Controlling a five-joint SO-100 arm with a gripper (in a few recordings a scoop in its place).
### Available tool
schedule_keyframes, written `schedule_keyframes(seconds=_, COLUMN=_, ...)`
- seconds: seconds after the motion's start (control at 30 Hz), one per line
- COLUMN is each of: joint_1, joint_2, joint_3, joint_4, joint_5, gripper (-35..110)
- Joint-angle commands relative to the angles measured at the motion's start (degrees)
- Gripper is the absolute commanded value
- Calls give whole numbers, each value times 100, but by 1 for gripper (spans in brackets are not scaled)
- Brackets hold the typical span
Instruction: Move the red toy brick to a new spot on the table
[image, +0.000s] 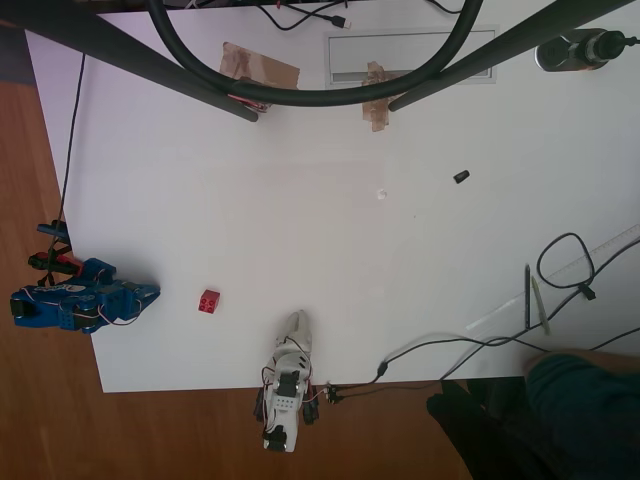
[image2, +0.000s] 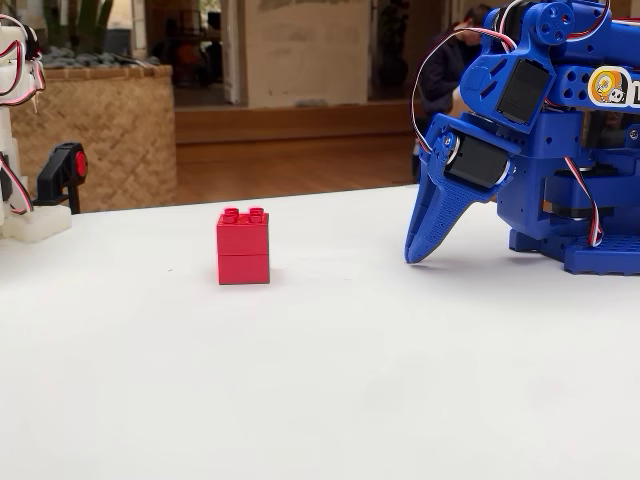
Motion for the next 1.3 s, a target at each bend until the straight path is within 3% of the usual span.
schedule_keyframes(seconds=0.0, joint_1=-26, joint_2=176, joint_3=185, joint_4=-79, joint_5=35, gripper=0)
schedule_keyframes(seconds=0.6, joint_1=-35, joint_2=176, joint_3=185, joint_4=-79, joint_5=62, gripper=1)
schedule_keyframes(seconds=0.77, joint_1=-598, joint_2=176, joint_3=185, joint_4=-79, joint_5=0, gripper=0)
schedule_keyframes(seconds=0.93, joint_1=-844, joint_2=185, joint_3=185, joint_4=-79, joint_5=-1020, gripper=0)
schedule_keyframes(seconds=1.27, joint_1=-659, joint_2=176, joint_3=185, joint_4=-62, joint_5=-826, gripper=0)
